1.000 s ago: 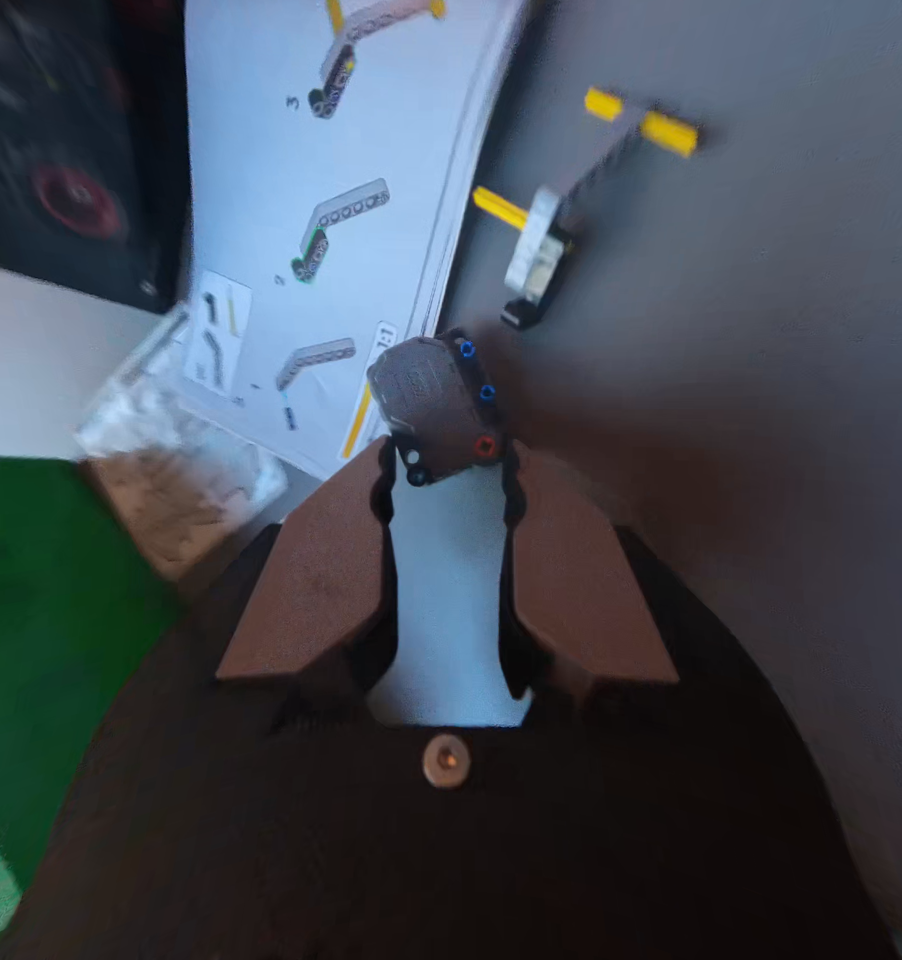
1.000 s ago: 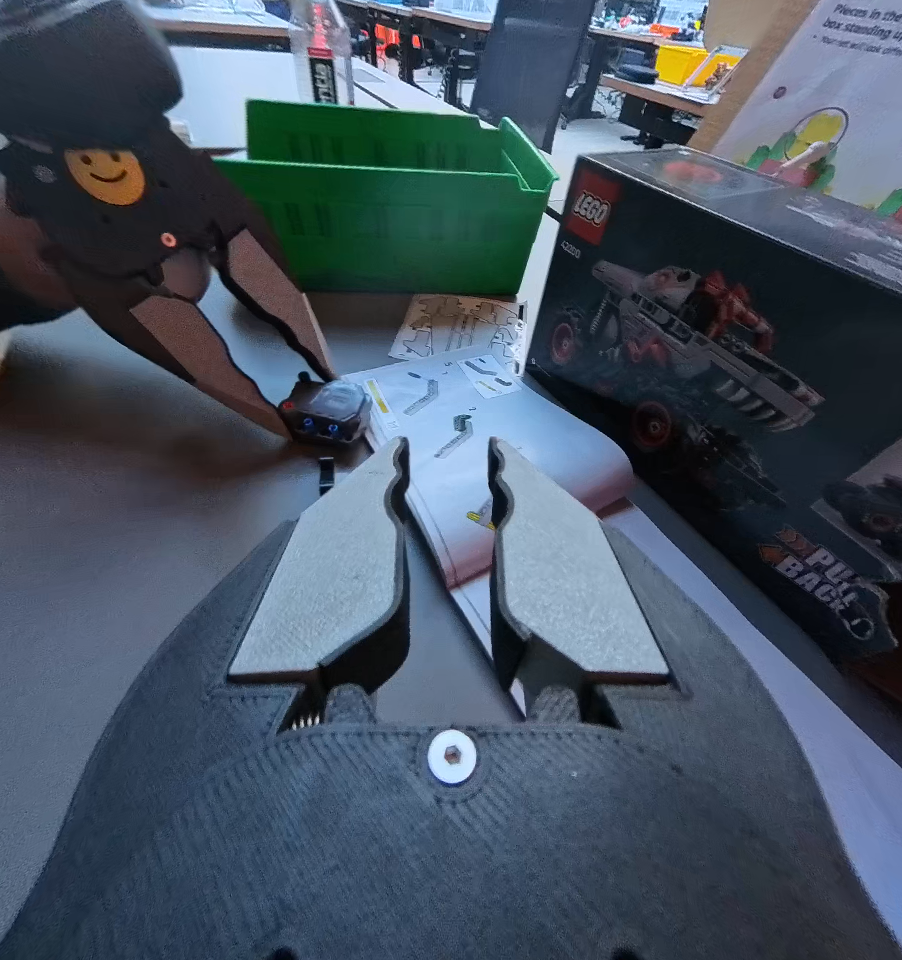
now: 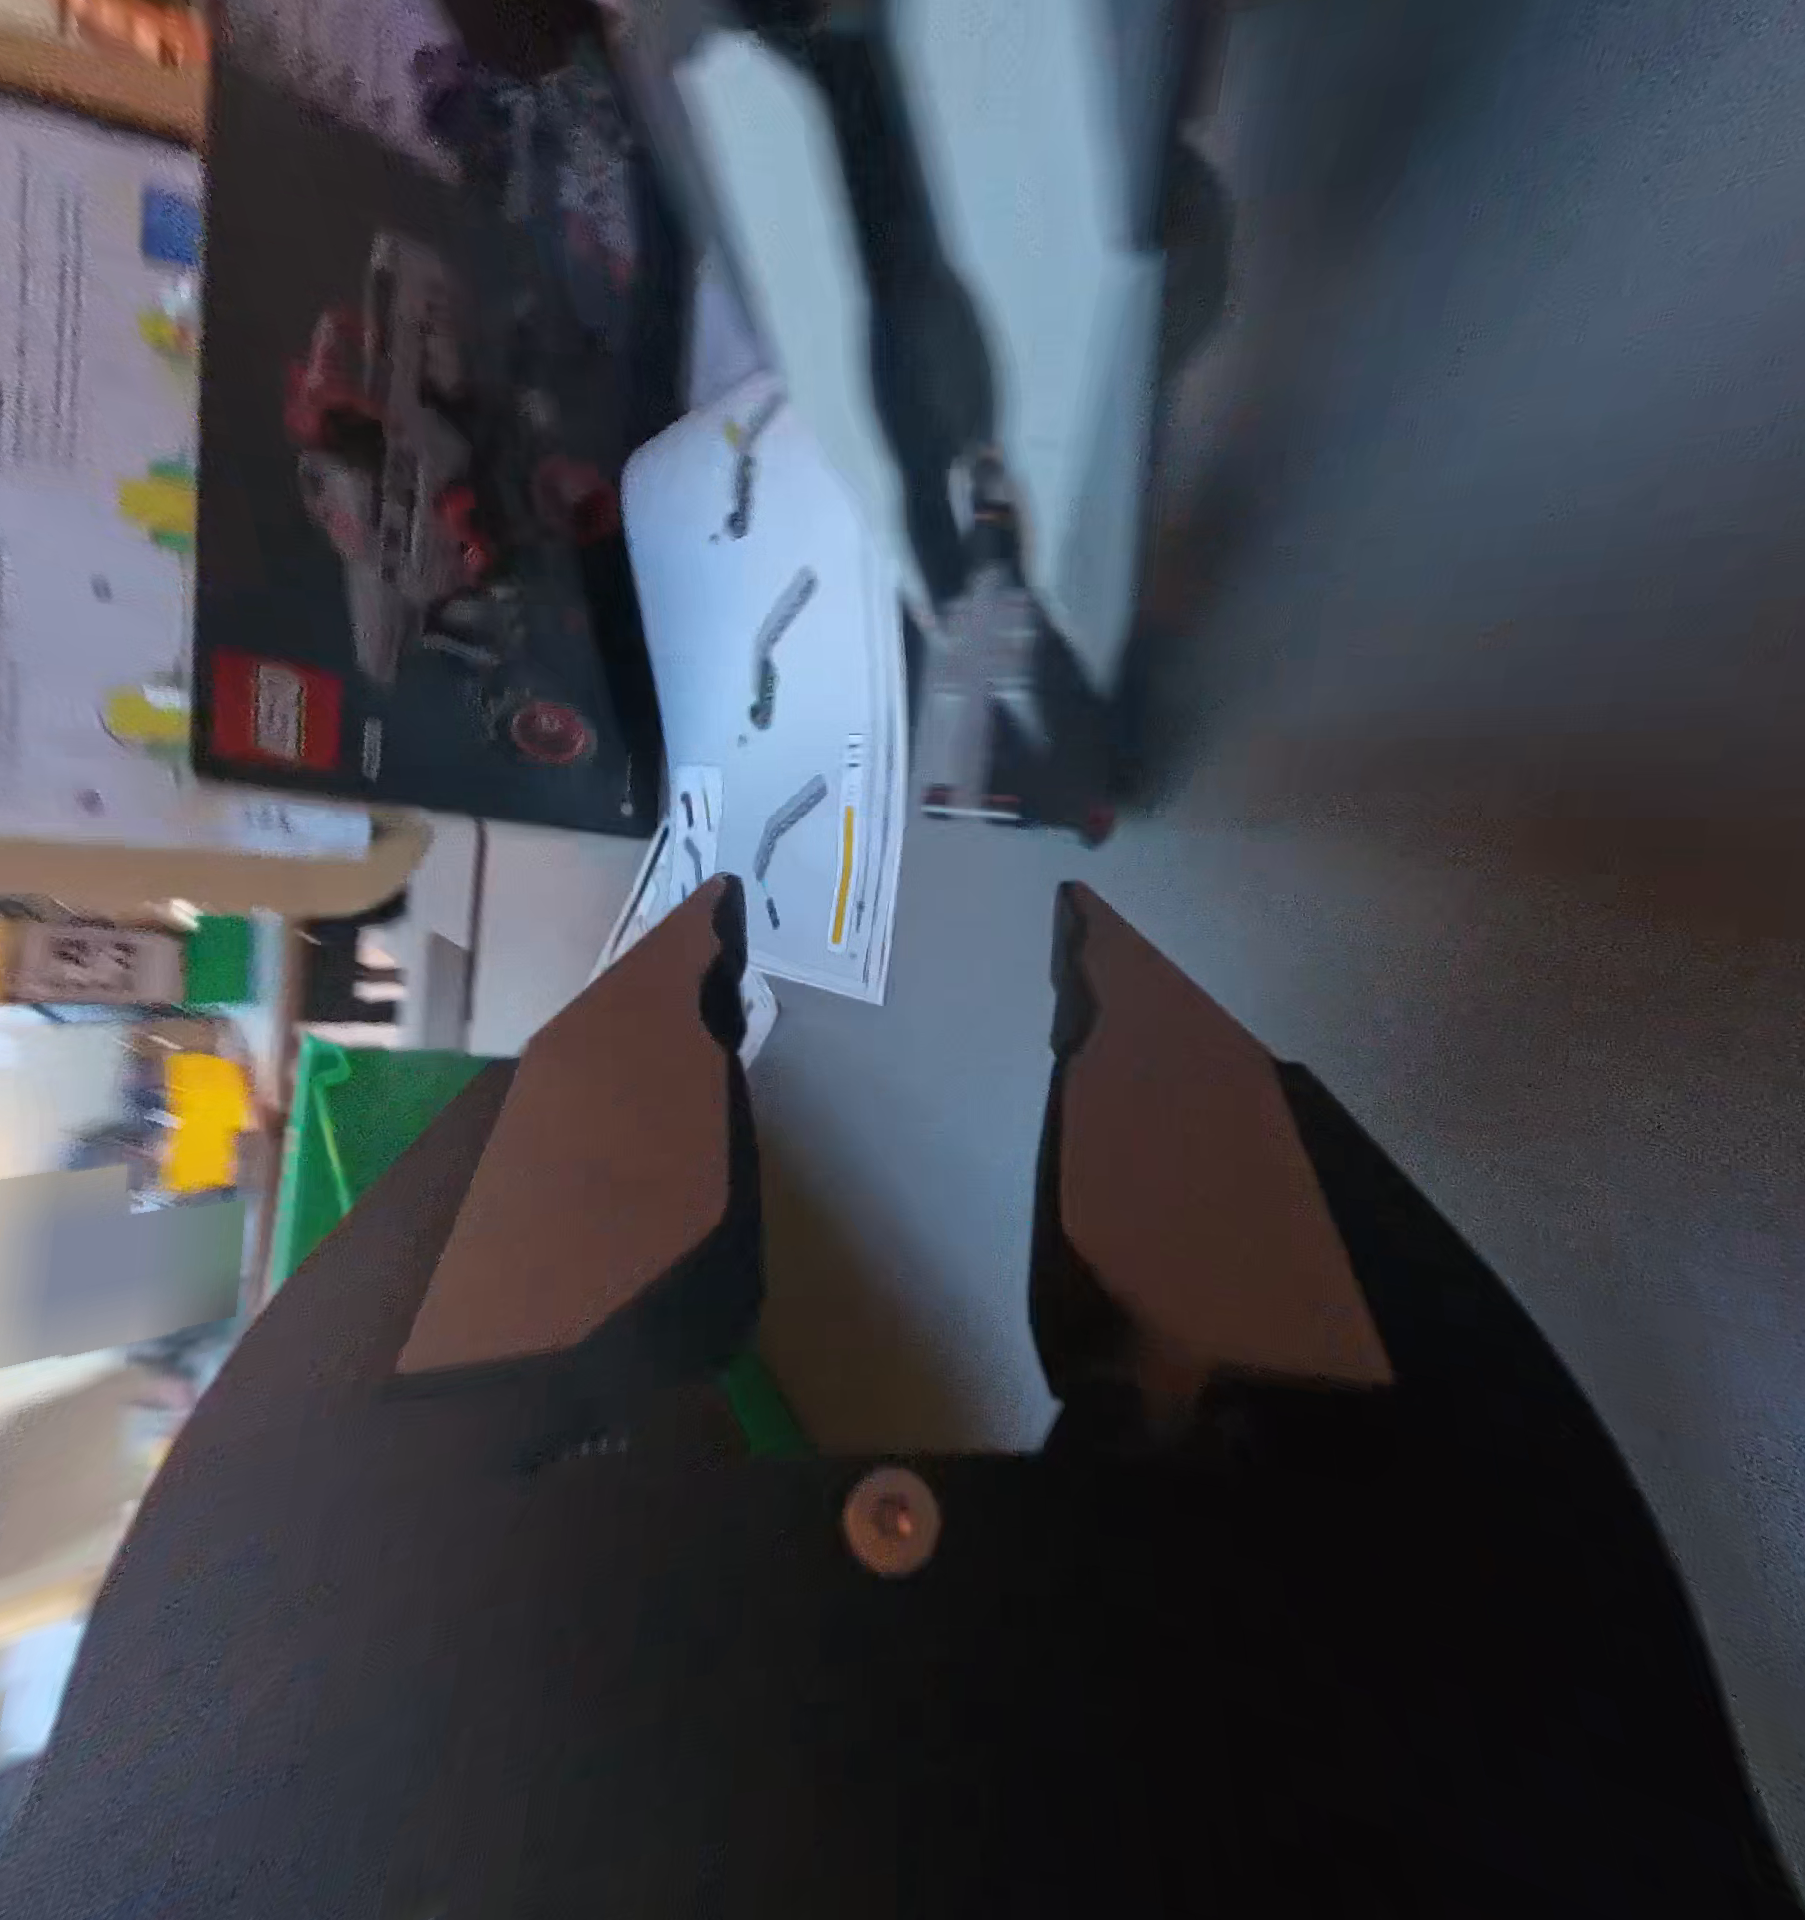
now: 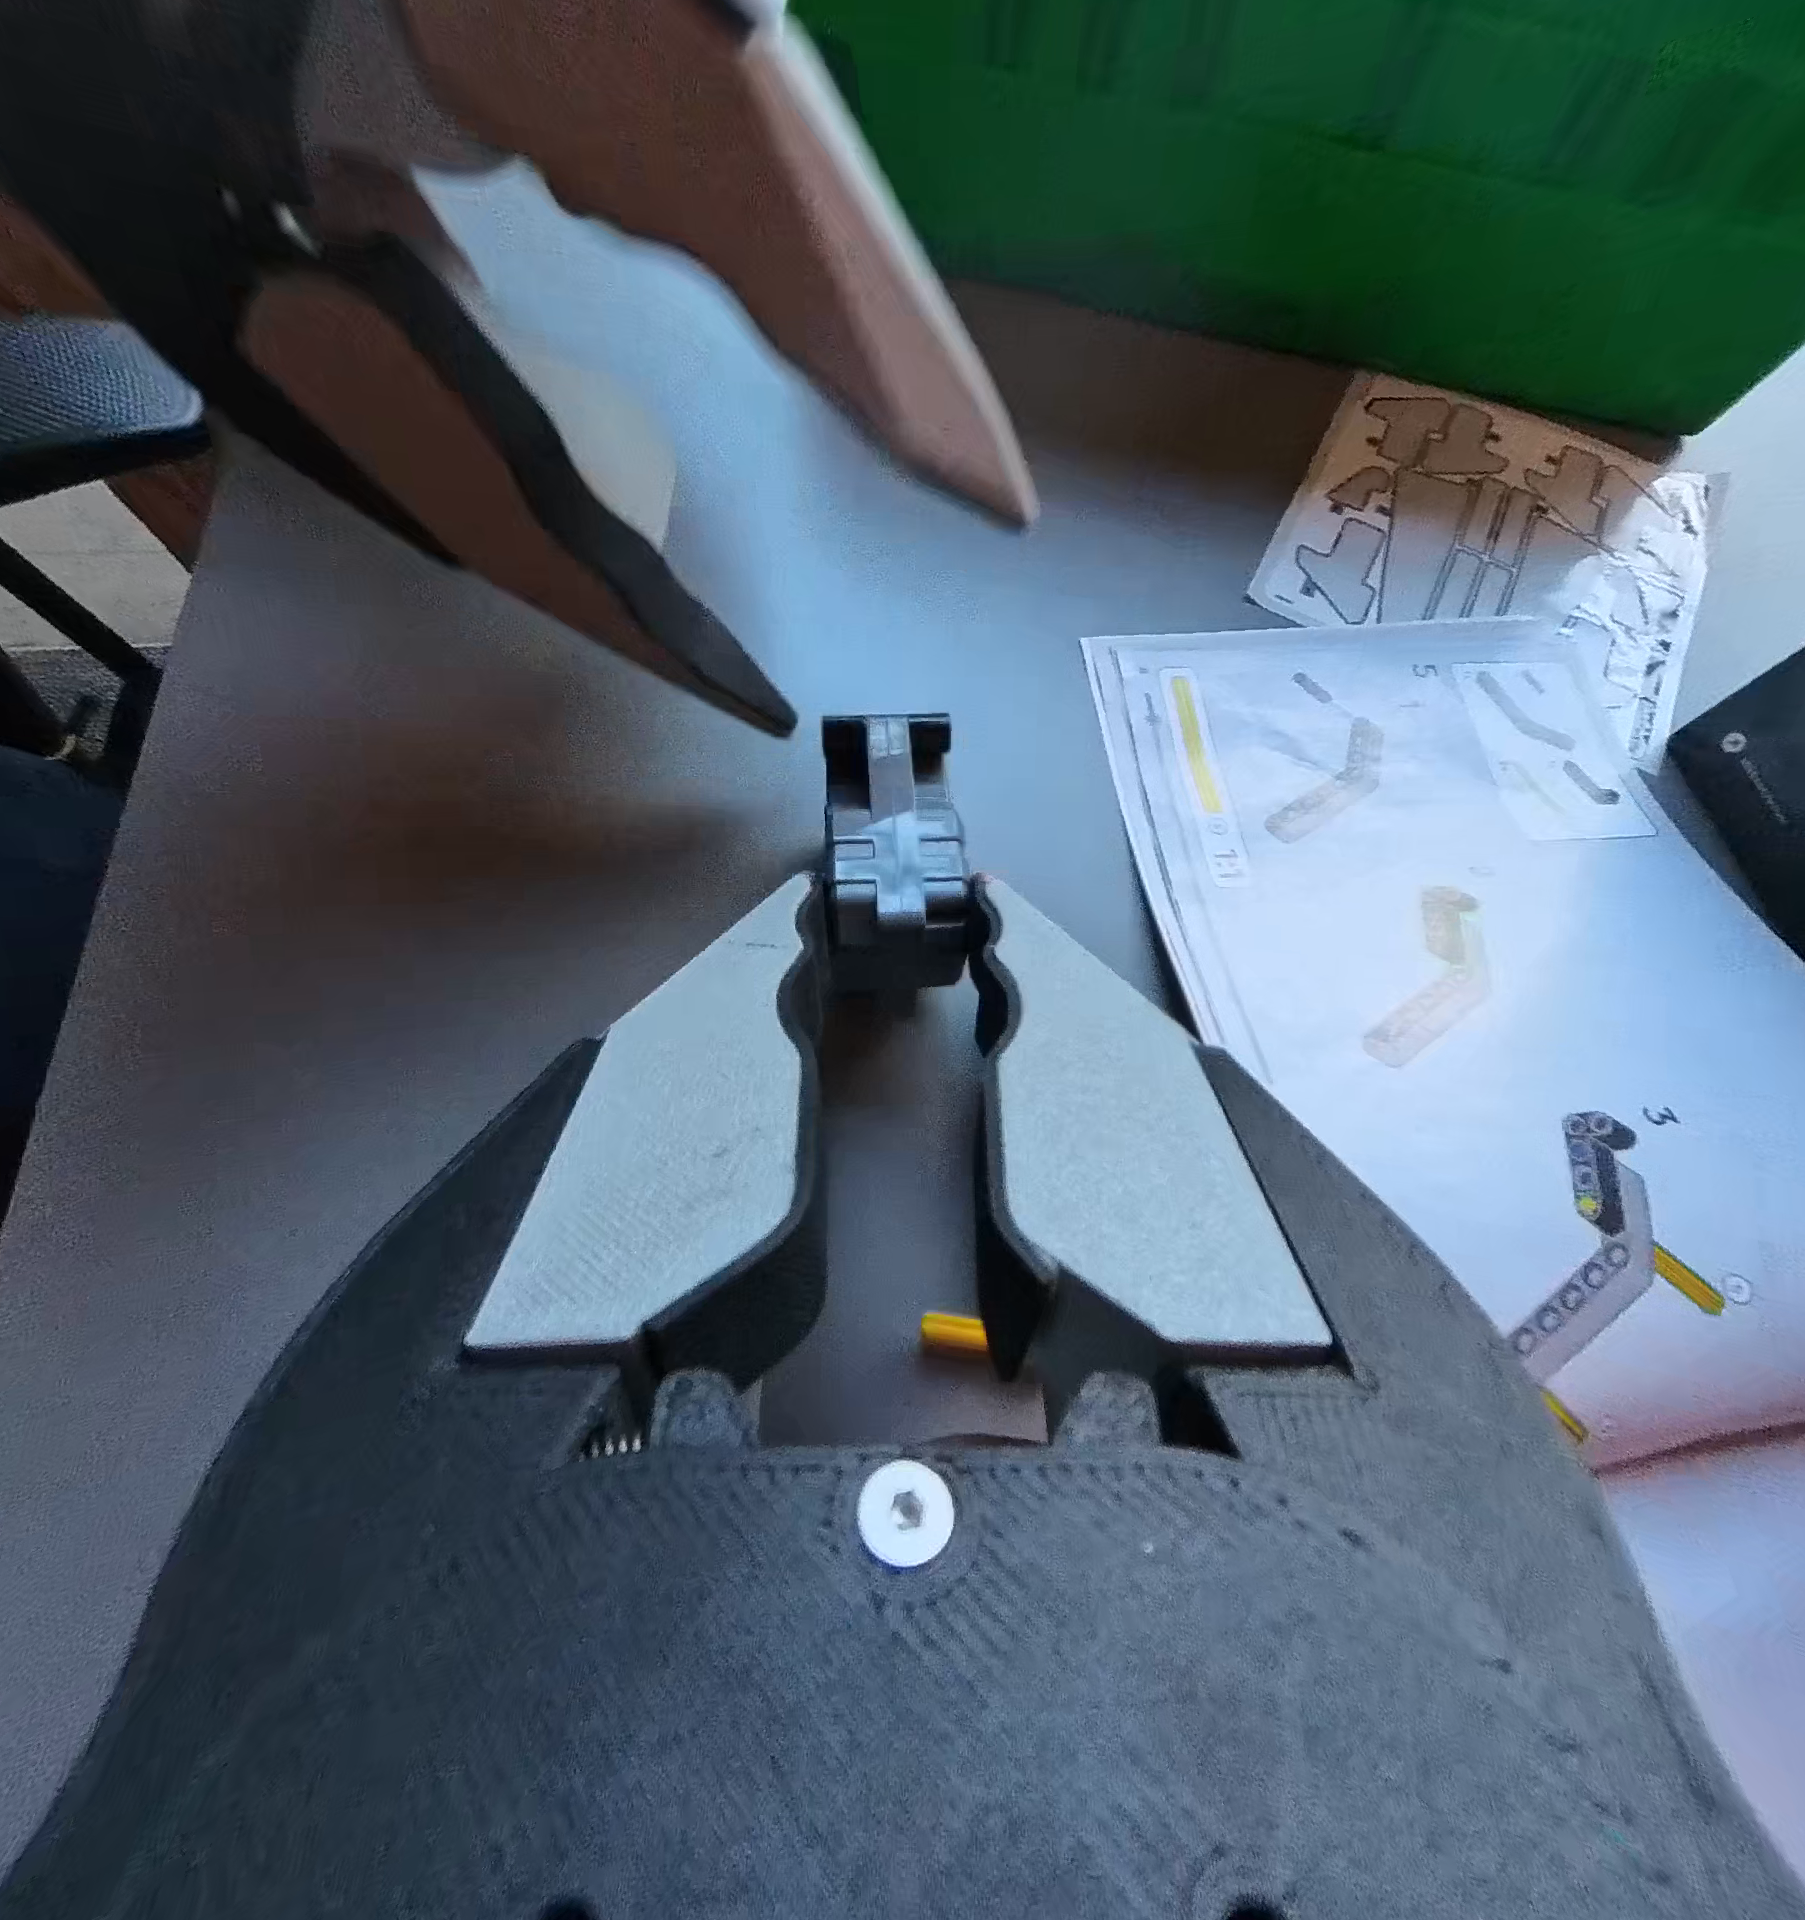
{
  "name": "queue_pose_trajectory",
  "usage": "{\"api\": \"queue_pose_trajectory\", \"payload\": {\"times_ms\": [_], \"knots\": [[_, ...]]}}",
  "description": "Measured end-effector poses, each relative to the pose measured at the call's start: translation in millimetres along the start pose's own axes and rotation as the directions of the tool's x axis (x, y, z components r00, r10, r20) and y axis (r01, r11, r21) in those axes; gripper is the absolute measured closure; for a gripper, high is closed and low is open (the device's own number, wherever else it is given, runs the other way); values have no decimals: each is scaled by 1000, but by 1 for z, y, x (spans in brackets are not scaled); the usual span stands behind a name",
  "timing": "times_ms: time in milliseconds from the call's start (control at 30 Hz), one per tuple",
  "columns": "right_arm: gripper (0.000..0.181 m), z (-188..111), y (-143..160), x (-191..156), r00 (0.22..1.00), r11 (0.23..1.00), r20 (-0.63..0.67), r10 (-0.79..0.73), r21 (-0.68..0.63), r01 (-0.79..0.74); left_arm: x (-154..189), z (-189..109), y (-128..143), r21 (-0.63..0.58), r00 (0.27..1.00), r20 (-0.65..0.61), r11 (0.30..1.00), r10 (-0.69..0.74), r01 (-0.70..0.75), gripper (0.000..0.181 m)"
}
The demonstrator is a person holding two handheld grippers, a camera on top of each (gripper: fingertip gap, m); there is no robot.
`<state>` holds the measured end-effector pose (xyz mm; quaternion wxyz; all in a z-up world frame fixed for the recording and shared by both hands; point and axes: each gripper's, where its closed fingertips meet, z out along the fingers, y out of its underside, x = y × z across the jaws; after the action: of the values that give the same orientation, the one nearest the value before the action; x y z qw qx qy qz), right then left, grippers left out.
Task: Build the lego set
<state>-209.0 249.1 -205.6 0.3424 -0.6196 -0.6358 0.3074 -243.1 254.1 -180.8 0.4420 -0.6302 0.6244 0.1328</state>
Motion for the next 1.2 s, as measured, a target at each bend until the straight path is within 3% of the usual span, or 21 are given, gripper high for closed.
{"api": "queue_pose_trajectory", "payload": {"times_ms": [33, 100, 200, 267, 400, 533, 667, 867, 967, 1067, 1167, 1200], "knots": [[158, 1, 1, -1, 1000, 1000, 2, -2, -8, 2, -9, -1, 1, -2, 994, -6, 994, -106, 106, 130], [156, 1, 0, -1, 1000, 1000, -10, -12, -5, 12, -27, 2, 8, -51, 939, -15, 938, -344, 343, 122], [148, -6, -10, -2, 1000, 998, 11, 5, 55, -6, -33, 3, 2, -63, 778, -119, 787, -617, 614, 109], [141, -15, -18, -2, 999, 993, 42, 34, 115, -39, -38, 2, -12, -24, 695, -191, 711, -693, 702, 102], [126, -35, -34, 16, 994, 967, -1, 108, 232, -104, -67, 10, -24, 66, 665, -131, 662, -736, 746, 99], [114, -62, -34, 67, 937, 939, -260, 235, 310, -149, -79, 24, -35, 84, 666, -199, 664, -719, 743, 98], [115, -79, -25, 83, 907, 951, -357, 224, 283, -123, -68, 33, -44, 83, 674, -371, 700, -639, 709, 98], [125, -84, -9, 77, 938, 962, -268, 219, 218, -163, -21, 23, -38, 62, 655, -592, 784, -470, 618, 95], [129, -78, 0, 63, 966, 973, -171, 192, 164, -164, 2, 16, -31, 55, 665, -632, 833, -398, 551, 101], [137, -66, 15, 53, 979, 984, -116, 170, 64, -163, 26, 9, -24, 1, 611, -703, 859, -363, 512, 100], [155, -53, 22, 44, 985, 988, -76, 153, 5, -153, 39, 14, -15, -37, 617, -707, 889, -346, 456, 113], [154, -48, 26, 41, 986, 987, -66, 154, -24, -156, 46, 15, -13, -52, 612, -716, 899, -337, 435, 115]]}}
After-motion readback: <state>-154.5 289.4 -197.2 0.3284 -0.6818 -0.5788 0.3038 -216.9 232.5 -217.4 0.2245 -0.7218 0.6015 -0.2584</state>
